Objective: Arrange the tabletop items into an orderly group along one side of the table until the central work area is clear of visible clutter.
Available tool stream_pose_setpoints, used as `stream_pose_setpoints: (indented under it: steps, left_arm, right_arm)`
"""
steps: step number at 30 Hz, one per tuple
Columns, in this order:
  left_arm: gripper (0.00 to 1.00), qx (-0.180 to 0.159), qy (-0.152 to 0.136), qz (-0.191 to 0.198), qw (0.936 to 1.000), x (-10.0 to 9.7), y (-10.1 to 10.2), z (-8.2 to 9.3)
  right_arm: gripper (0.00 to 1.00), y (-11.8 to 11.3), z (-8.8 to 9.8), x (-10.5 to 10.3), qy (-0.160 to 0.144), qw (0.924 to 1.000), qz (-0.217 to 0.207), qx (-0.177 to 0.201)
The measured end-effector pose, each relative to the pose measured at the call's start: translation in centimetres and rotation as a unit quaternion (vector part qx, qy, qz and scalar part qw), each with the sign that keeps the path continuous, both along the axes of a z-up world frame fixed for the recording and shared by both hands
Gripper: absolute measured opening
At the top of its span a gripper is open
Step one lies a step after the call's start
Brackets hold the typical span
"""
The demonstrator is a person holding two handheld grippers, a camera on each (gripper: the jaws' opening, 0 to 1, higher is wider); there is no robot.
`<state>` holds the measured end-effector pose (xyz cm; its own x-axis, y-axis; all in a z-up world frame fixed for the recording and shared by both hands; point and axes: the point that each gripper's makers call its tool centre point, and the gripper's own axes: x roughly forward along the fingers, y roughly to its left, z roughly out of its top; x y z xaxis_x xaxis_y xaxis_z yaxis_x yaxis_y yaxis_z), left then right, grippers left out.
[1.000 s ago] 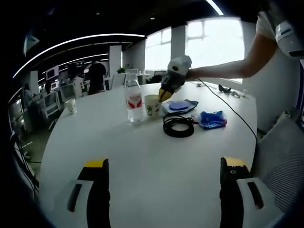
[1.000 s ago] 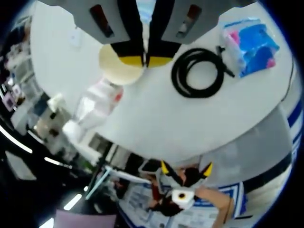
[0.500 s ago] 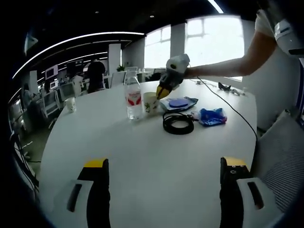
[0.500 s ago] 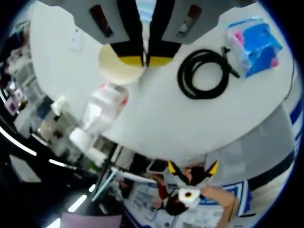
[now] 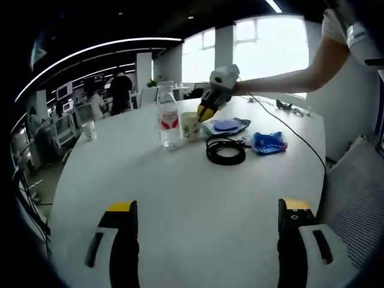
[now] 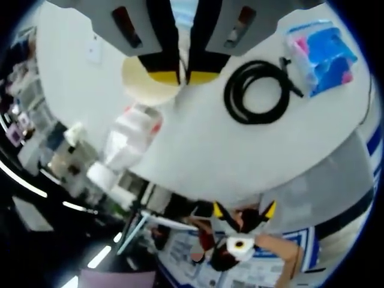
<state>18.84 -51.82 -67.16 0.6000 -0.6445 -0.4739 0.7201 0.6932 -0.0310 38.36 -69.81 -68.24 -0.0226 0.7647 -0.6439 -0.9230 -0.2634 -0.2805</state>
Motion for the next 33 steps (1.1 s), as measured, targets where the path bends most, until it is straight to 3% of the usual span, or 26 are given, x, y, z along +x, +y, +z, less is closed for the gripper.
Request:
stream_pose_setpoints:
  steps: [7,15,25,29,33]
  left_arm:
    - [0.97,-0.005,0.006,-0.003,1.0000,-0.1,-0.2,-0.1]
    - [0.98,-0.005,0.010,-0.003,0.9999,-0.1,0.0,-0.3]
    - [0.99,-0.002,0.014,-0.001,0.9999,0.0,0.0,-0.5]
    - [0.99,0.003,0.018,-0.001,0.9998,-0.1,0.1,-0.8]
    - [0.99,0.002,0.018,-0.001,0.9998,-0.1,-0.1,-0.7]
  right_arm:
    - [0.05,0.0,-0.1,-0.2,0.001,1.0000,0.002,-0.001]
    - [0.19,0.2,0.5,-0.5,0.006,0.9999,0.004,0.010]
    - [0.40,0.0,1.5,0.2,0.002,0.9989,-0.032,0.035]
    - [0.43,0.1,1.7,0.2,0.002,0.9981,-0.044,0.044]
    - [0.56,0.1,2.5,0.6,0.005,0.9951,-0.073,0.067]
